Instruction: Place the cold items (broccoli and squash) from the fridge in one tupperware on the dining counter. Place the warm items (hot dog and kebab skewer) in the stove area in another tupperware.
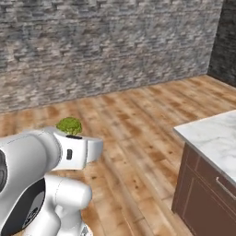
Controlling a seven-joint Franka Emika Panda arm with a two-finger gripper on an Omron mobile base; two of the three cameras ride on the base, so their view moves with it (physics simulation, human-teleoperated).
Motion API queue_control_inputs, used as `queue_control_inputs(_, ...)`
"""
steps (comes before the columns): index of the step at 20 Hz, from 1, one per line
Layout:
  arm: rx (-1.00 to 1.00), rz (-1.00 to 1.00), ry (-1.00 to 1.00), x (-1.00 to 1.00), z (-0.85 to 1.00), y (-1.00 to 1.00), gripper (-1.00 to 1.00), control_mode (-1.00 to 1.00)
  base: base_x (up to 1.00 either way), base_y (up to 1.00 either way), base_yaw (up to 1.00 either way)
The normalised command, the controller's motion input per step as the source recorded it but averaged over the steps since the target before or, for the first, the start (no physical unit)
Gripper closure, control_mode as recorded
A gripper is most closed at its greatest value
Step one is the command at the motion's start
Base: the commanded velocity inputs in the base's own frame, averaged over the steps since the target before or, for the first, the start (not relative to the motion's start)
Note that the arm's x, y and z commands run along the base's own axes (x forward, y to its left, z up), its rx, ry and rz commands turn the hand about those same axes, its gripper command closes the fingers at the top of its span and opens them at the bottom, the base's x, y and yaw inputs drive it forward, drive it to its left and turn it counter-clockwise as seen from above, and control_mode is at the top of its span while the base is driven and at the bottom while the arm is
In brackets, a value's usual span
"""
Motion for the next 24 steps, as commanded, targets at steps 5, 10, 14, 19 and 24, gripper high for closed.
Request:
queue_control_inputs(5, 0.0, 0.0, 0.0, 0.0, 0.0, 0.0, 1.0, 1.0, 1.0, 0.26, -0.47)
queue_control_inputs(10, 0.0, 0.0, 0.0, 0.0, 0.0, 0.0, 1.0, 1.0, 1.0, 0.21, -0.44)
queue_control_inputs(14, 0.0, 0.0, 0.0, 0.0, 0.0, 0.0, 1.0, 1.0, 1.0, 0.25, -0.44)
queue_control_inputs(19, 0.0, 0.0, 0.0, 0.0, 0.0, 0.0, 1.0, 1.0, 1.0, 0.4, -0.45)
queue_control_inputs(24, 0.0, 0.0, 0.0, 0.0, 0.0, 0.0, 1.0, 1.0, 1.0, 0.62, -0.5)
